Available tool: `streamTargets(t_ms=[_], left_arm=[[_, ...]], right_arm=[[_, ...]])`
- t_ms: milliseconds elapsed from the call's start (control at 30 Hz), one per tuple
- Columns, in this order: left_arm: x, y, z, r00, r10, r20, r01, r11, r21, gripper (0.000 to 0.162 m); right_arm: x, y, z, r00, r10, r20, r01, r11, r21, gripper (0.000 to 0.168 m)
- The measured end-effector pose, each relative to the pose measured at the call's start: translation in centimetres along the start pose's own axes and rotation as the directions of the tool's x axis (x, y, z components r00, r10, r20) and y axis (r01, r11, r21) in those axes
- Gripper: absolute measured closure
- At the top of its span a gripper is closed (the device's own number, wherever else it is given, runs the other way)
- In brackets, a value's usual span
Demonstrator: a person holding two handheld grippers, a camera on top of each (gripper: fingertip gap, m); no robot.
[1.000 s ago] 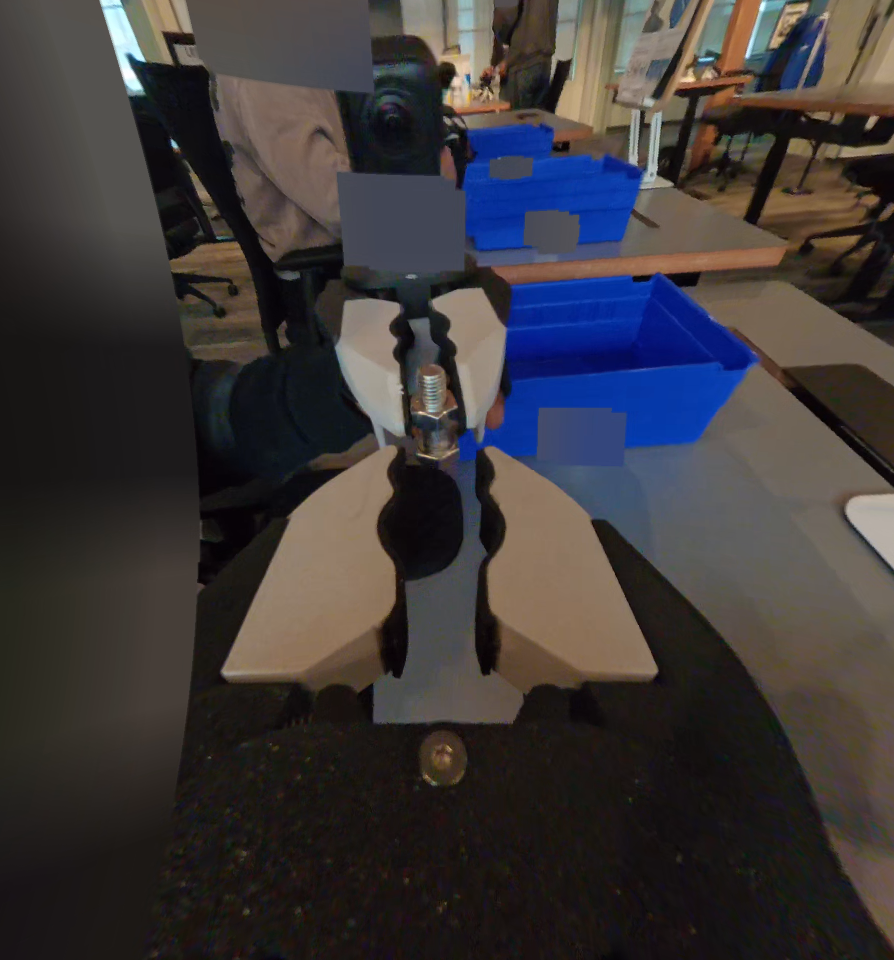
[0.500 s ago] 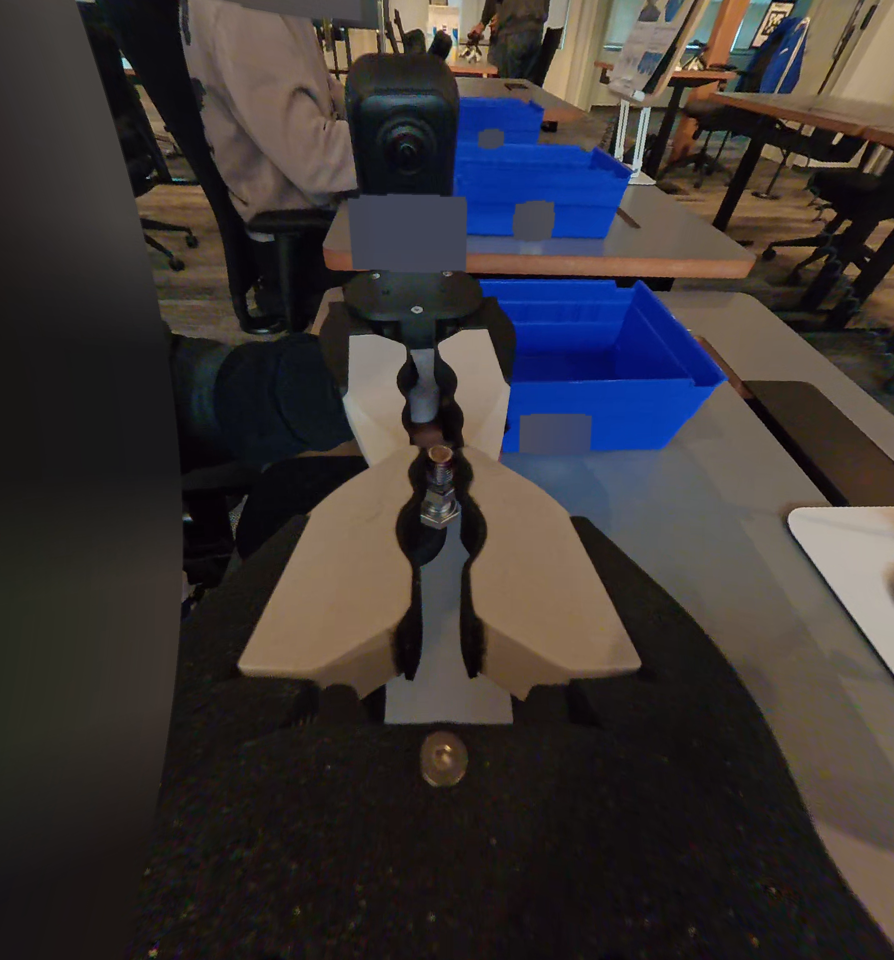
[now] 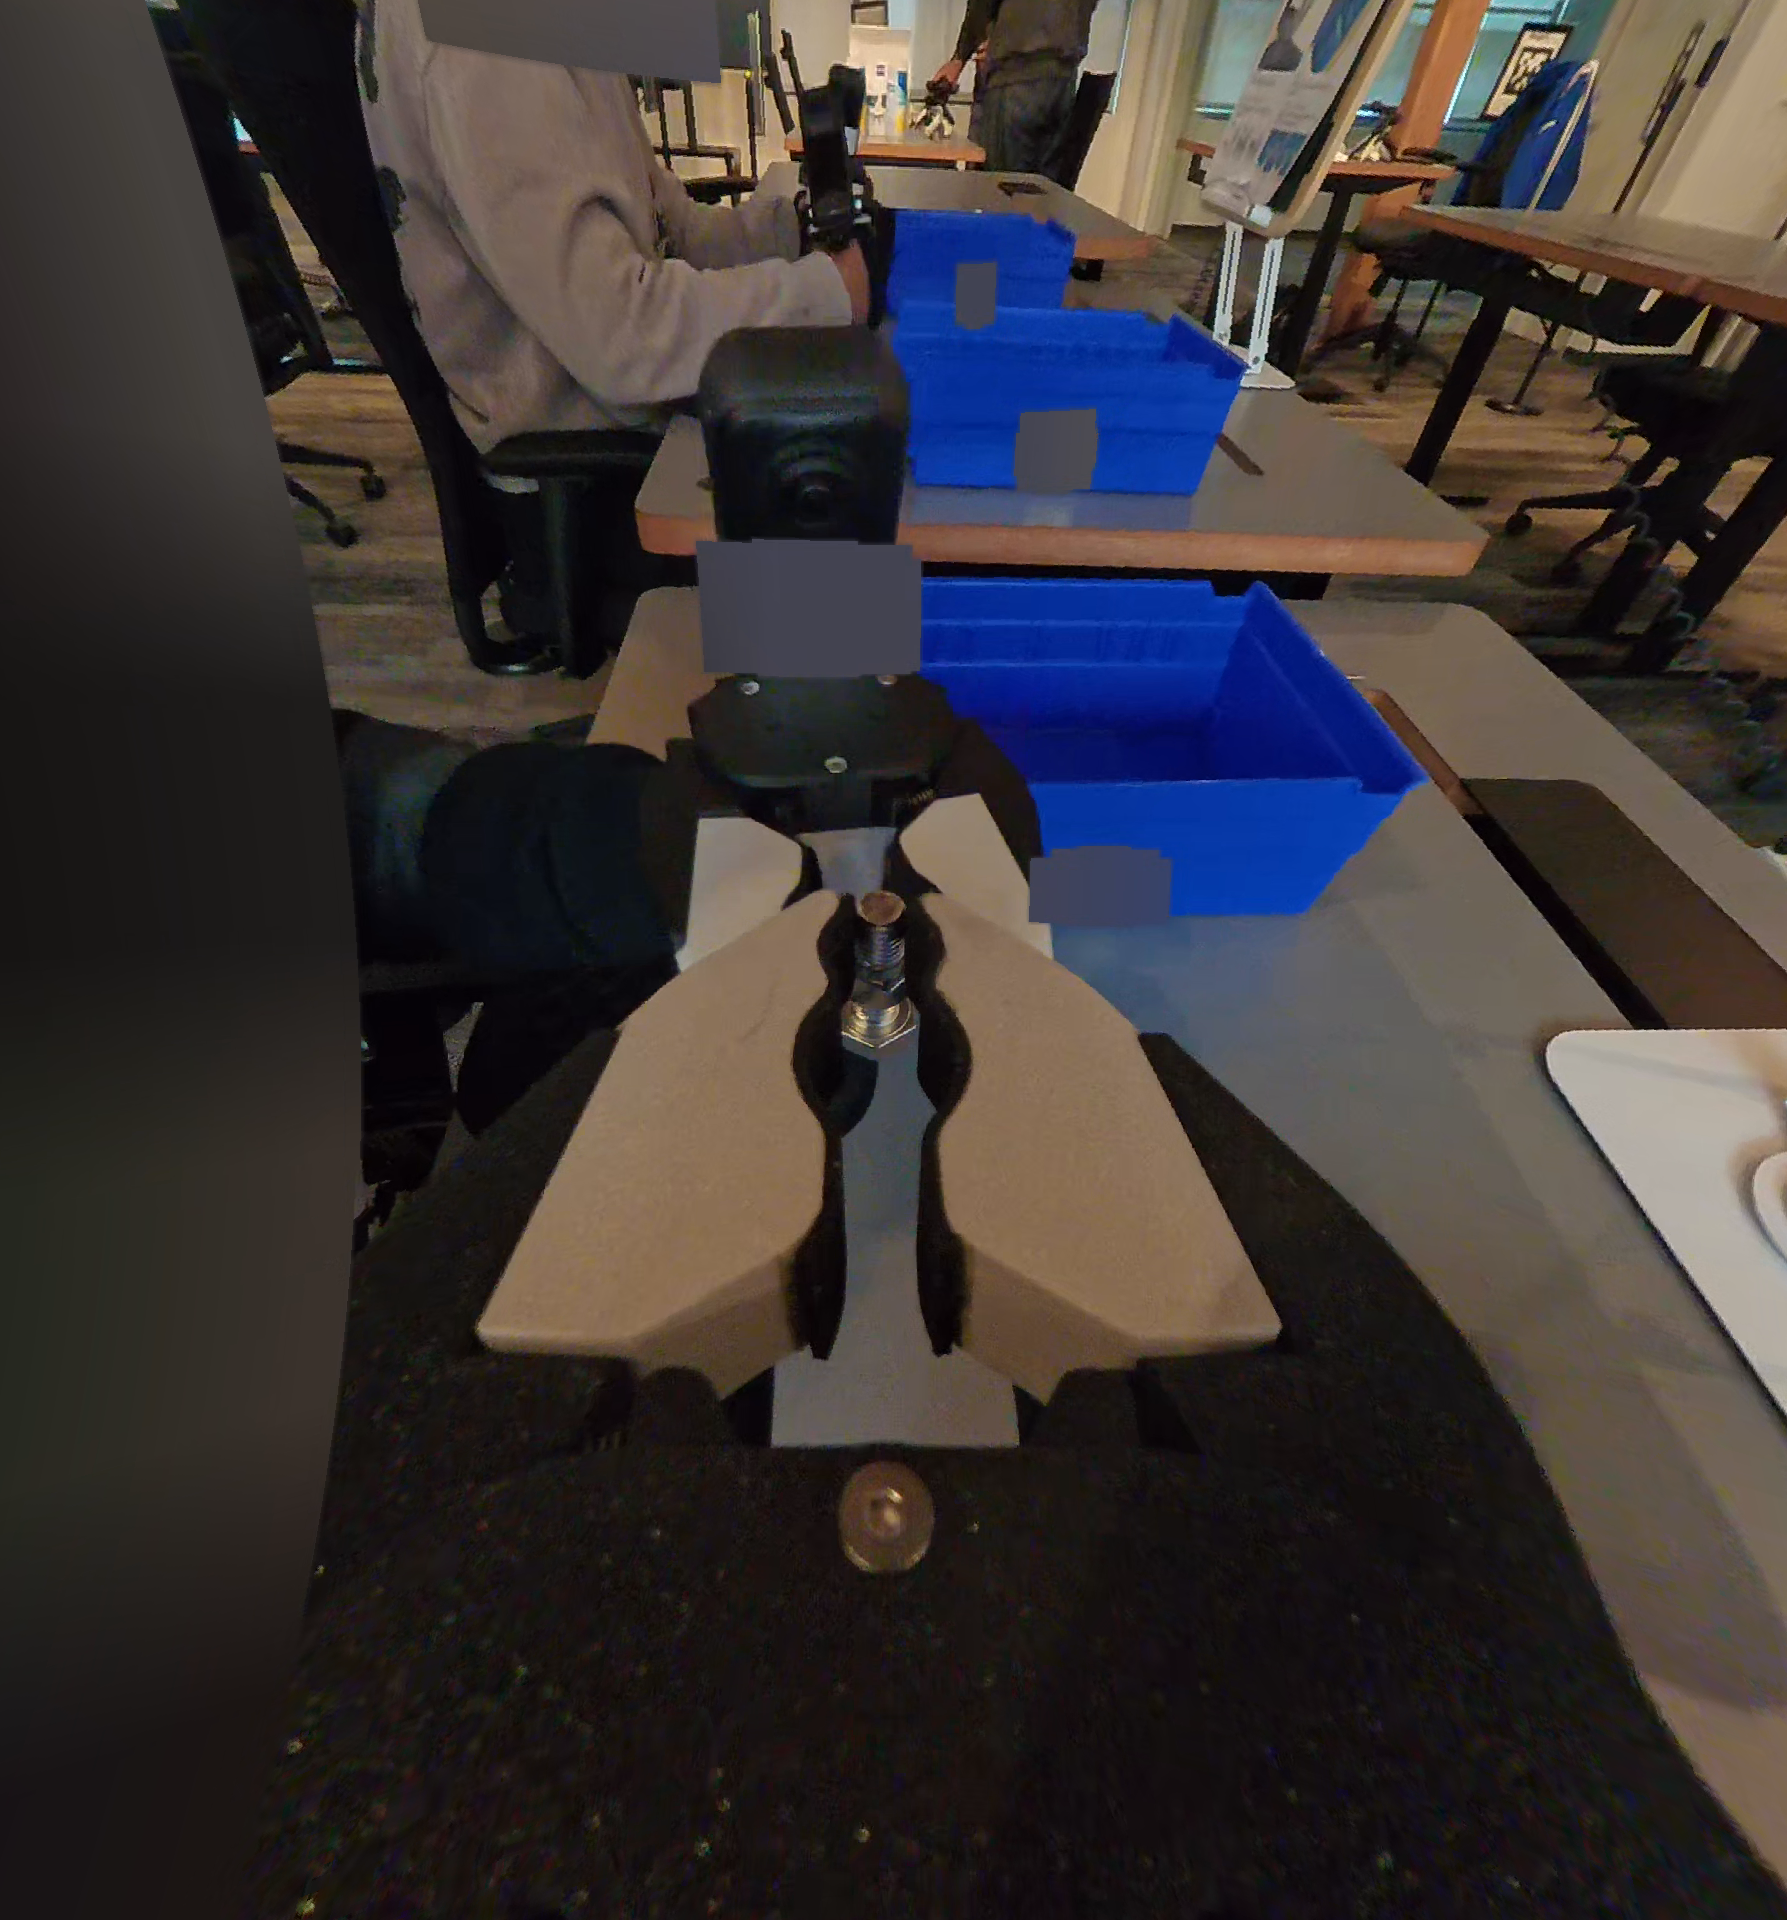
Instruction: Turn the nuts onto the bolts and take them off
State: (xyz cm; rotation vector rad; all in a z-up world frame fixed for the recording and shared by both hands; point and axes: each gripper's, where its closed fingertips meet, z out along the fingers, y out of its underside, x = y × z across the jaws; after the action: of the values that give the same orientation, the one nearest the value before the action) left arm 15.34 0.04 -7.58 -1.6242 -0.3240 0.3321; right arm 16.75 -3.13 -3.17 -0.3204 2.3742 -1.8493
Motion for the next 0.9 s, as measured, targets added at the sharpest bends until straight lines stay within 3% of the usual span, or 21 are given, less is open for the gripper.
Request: streamTargets(t_ms=[233, 567, 900], left_arm=[[0.0, 0.8, 1.2, 0.999, 0.034, -0.010, -0.035, 0.998, -0.052, 0.121], [-0.1, 0.7, 1.9, 0.999, 0.041, -0.014, -0.041, 0.999, -0.032, 0.146], [-0.2, 0.9, 2.3, 0.999, 0.049, -0.021, -0.049, 0.999, 0.015, 0.149]], right_arm=[[0.0, 0.6, 0.8, 1.000, 0.014, 0.007, -0.014, 1.000, 0.000, 0.160], [0.3, 0.6, 0.8, 1.000, 0.022, 0.006, -0.022, 1.000, 0.011, 0.160], [0.4, 1.2, 1.0, 1.000, 0.015, 0.007, -0.015, 1.000, -0.007, 0.160]])
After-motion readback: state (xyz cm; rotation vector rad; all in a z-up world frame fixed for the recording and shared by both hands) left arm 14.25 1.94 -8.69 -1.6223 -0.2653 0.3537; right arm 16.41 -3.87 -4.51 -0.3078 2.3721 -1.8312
